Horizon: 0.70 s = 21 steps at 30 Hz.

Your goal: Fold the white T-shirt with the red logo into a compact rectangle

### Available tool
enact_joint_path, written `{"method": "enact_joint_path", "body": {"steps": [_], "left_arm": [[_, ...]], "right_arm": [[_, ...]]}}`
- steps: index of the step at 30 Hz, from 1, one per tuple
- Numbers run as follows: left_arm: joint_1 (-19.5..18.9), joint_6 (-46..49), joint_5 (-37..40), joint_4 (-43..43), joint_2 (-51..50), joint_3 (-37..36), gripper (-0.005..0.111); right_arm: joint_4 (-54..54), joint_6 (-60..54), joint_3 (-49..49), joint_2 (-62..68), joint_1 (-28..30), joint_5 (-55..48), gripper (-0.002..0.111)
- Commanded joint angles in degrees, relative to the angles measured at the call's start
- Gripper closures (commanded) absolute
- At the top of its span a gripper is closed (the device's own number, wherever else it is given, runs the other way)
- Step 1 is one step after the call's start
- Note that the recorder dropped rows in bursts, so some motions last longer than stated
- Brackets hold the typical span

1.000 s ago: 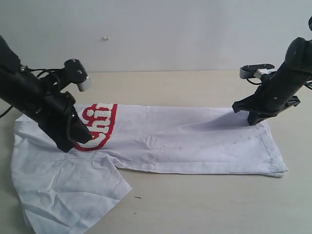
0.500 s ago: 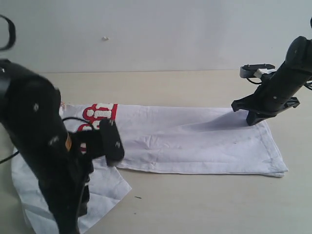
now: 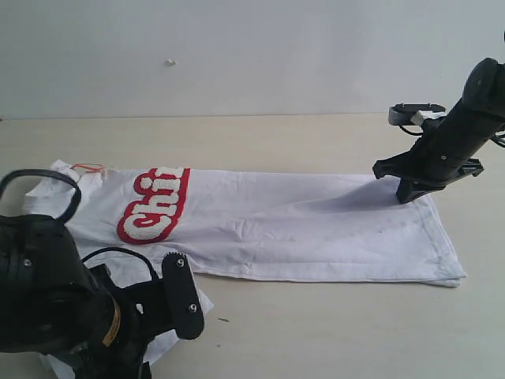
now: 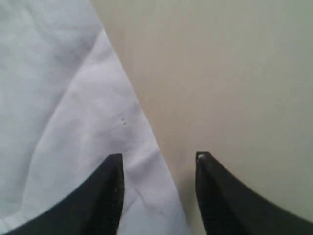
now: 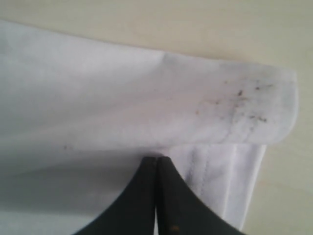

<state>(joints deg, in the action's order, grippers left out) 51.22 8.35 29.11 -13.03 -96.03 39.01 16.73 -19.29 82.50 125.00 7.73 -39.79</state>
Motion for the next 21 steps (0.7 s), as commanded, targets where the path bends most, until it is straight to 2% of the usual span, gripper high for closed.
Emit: {"method": "enact_joint_path", "body": {"steps": [1,4,5,7,9,13,15,16,17,18,21], "left_arm": [[0.2,-9.5,0.3,-10.4,-5.1,-0.4,0.062],[0.2,-9.5,1.3,-10.4,-6.4,-0.4,0.077],[0.2,-9.4,2.6,-10.6,-6.4,-0.1,0.092],[0.2,-9.2,7.5,-9.9,-5.4,2.5,0.106],[0.2,-7.7,11.3,-7.1,-2.8,5.7,0.106],[0.2,-1.8,12.8,-4.6,5.0,7.0,0.107],[0.2,-0.6,12.3,-8.2,8.0,7.0,0.107],[0.2,-0.6,11.7,-15.2,9.5,7.0,0.107],[0.1,-0.6,11.3,-18.8,9.9,7.0,0.107],[-0.5,-2.0,9.4,-28.2,10.0,7.0,0.107],[-2.9,-7.2,3.4,-39.5,9.2,7.0,0.107]], "right_arm": [[0.0,-0.1,-0.3,-0.6,0.2,0.1,0.108],[0.0,-0.1,-0.3,-0.6,0.2,0.1,0.108],[0.2,-0.1,-0.3,-0.6,0.2,0.2,0.108],[0.2,-0.1,-0.3,-0.6,0.2,0.4,0.108],[0.2,-0.1,-0.3,-0.6,0.2,0.5,0.108],[0.2,-0.1,-0.3,-0.6,0.2,0.8,0.108],[-0.1,-0.1,-0.3,-0.6,0.2,0.8,0.108],[-0.2,-0.1,-0.3,-0.6,0.2,0.8,0.108],[-0.2,-0.1,-0.3,-0.6,0.2,0.8,0.108],[-0.2,-0.1,-0.3,-0.6,0.2,0.6,0.108],[-0.2,-0.4,-0.3,-0.6,0.2,0.6,0.108]]}}
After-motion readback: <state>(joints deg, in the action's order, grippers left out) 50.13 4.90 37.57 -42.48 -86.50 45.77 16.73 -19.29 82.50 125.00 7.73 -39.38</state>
